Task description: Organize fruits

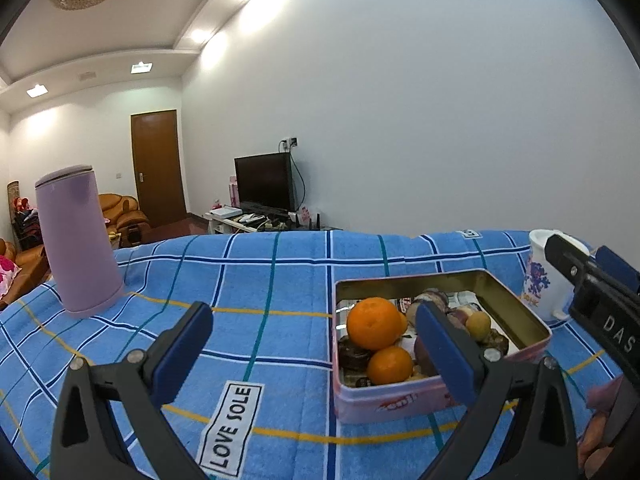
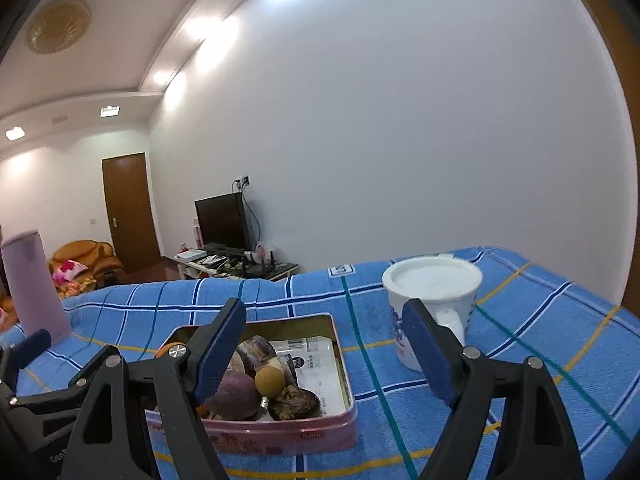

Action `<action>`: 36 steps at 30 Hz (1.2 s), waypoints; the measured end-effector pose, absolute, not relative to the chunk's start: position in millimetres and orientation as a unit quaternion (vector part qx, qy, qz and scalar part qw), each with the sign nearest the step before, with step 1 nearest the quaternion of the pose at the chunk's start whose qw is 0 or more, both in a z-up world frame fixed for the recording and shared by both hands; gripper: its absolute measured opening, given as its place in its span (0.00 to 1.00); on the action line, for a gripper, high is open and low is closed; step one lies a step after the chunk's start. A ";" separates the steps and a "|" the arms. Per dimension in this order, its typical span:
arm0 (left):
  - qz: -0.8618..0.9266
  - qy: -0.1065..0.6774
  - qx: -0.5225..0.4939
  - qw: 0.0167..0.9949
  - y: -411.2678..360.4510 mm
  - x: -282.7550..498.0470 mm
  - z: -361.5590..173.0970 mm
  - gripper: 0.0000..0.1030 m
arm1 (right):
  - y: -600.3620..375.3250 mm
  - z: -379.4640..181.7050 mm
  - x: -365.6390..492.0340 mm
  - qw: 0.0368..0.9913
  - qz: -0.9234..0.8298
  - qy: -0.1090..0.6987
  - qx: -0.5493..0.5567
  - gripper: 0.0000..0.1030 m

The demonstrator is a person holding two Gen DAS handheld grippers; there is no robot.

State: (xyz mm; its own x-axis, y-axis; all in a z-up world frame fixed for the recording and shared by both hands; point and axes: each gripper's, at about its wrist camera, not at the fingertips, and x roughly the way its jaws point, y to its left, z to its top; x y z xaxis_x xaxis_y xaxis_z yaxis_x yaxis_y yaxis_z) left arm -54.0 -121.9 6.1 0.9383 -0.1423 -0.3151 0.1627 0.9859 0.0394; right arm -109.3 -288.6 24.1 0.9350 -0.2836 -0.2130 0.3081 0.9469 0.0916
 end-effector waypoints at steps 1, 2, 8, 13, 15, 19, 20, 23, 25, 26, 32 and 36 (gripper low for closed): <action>-0.078 0.156 0.032 0.984 -121.0 -55.2 6.4 1.00 | -285.0 24.3 -111.9 0.982 -0.149 0.099 0.055 0.79; -0.078 0.154 0.031 0.984 -119.7 -57.1 6.6 1.00 | -282.9 24.1 -114.8 0.983 -0.148 0.099 0.050 0.79; -0.085 0.147 0.028 0.985 -116.1 -65.9 7.8 1.00 | -273.5 26.9 -135.6 0.983 -0.156 0.087 0.039 0.79; -0.083 0.142 0.027 0.986 -115.8 -69.2 7.6 1.00 | -271.0 29.7 -150.5 0.982 -0.167 0.072 0.044 0.79; -0.084 0.143 0.027 0.986 -115.7 -69.3 7.4 1.00 | -270.1 30.2 -152.0 0.982 -0.171 0.069 0.042 0.79; -0.080 0.143 0.031 0.986 -116.7 -69.3 7.3 1.00 | -268.2 29.2 -148.5 0.982 -0.167 0.079 0.038 0.79; -0.078 0.143 0.032 0.986 -117.0 -69.4 7.3 1.00 | -268.0 29.0 -147.5 0.982 -0.167 0.081 0.037 0.79; -0.079 0.140 0.036 0.986 -120.0 -69.7 7.5 1.00 | -268.5 28.9 -146.7 0.982 -0.166 0.083 0.038 0.79; -0.085 0.138 0.038 0.986 -121.0 -71.0 7.4 1.00 | -268.8 29.0 -146.5 0.982 -0.166 0.083 0.038 0.79; -0.085 0.137 0.040 0.986 -121.6 -71.4 7.6 1.00 | -268.8 28.9 -146.4 0.982 -0.166 0.083 0.038 0.79; -0.093 0.141 0.032 0.985 -118.8 -69.3 7.5 1.00 | -269.6 28.4 -145.1 0.982 -0.165 0.086 0.039 0.79; -0.092 0.141 0.034 0.985 -119.5 -69.3 7.5 1.00 | -271.2 27.8 -143.6 0.981 -0.167 0.091 0.041 0.79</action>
